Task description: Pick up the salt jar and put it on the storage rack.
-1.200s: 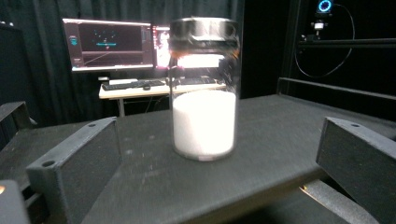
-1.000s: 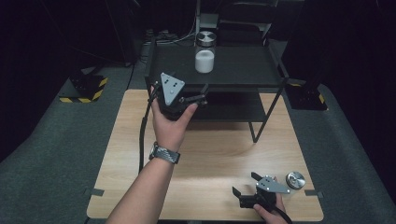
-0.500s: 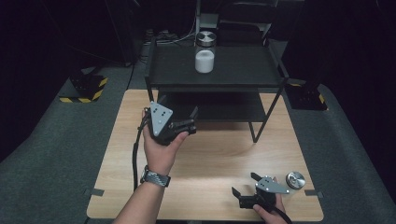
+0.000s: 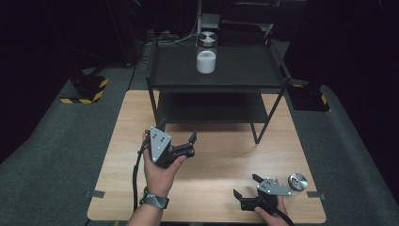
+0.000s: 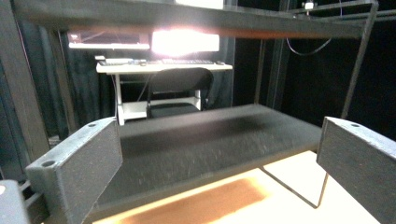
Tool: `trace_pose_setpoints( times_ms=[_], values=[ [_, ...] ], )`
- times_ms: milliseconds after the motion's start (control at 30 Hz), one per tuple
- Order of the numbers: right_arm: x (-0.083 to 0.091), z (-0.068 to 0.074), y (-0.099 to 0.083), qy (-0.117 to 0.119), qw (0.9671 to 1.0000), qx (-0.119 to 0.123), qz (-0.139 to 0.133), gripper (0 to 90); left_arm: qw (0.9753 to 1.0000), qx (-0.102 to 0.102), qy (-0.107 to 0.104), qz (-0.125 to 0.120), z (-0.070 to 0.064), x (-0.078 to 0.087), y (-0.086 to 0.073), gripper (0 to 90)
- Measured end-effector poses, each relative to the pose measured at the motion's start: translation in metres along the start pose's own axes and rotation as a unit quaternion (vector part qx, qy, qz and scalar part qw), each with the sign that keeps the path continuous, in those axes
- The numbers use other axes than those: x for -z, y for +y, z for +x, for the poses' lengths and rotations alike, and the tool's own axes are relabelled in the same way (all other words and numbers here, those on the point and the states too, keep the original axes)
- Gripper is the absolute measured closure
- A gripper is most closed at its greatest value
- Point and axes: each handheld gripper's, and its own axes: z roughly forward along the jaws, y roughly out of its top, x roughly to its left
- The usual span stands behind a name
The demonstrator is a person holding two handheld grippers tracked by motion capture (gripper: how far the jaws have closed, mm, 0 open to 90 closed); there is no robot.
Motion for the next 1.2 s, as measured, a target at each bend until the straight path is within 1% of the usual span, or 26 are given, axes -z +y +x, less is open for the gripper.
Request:
trace_pose_setpoints(
  times_ms=[100, 233, 333, 533, 600, 667, 833, 900, 1100, 1167, 1200],
  values=[
    [0.000, 0.000, 0.000, 0.000, 1.0000, 0.000, 0.000, 0.3, 1.0000, -0.001, -0.002, 0.009, -0.001, 0.005, -0.009, 0.4],
    [0.000, 0.000, 0.000, -0.001, 1.0000, 0.000, 0.000, 0.2, 0.9999, 0.004, -0.004, 0.015, -0.001, 0.009, -0.021, 0.4],
    [0.000, 0.001, 0.000, -0.001, 1.0000, 0.002, 0.000, 0.2, 0.9998, 0.001, -0.004, 0.019, -0.001, 0.014, -0.031, 0.4],
    [0.000, 0.001, 0.000, -0.001, 1.0000, 0.001, -0.001, 0.3, 0.9994, 0.014, 0.000, 0.033, 0.002, 0.023, -0.050, 0.4],
    [0.000, 0.001, 0.000, -0.002, 1.0000, 0.002, -0.001, 0.2, 0.9991, 0.012, 0.000, 0.040, 0.003, 0.027, -0.056, 0.4],
    [0.000, 0.001, 0.000, -0.002, 1.0000, 0.003, -0.001, 0.3, 0.9988, 0.010, 0.004, 0.048, 0.003, 0.030, -0.064, 0.5],
    [0.000, 0.001, 0.000, -0.003, 1.0000, 0.002, -0.001, 0.3, 0.9977, 0.019, 0.007, 0.065, 0.006, 0.037, -0.076, 0.4],
    [0.000, 0.002, 0.000, -0.003, 1.0000, 0.003, -0.001, 0.3, 0.9971, 0.018, 0.008, 0.073, 0.006, 0.040, -0.080, 0.4],
    [0.000, 0.002, 0.000, -0.004, 1.0000, 0.003, -0.001, 0.3, 0.9952, 0.022, 0.004, 0.095, 0.009, 0.047, -0.090, 0.5],
    [0.000, 0.002, 0.000, -0.004, 1.0000, 0.003, -0.001, 0.3, 0.9945, 0.029, 0.002, 0.100, 0.011, 0.049, -0.093, 0.5],
    [0.000, 0.003, 0.000, -0.004, 1.0000, 0.004, -0.001, 0.3, 0.9941, 0.028, 0.002, 0.105, 0.011, 0.050, -0.094, 0.5]
  ],
)
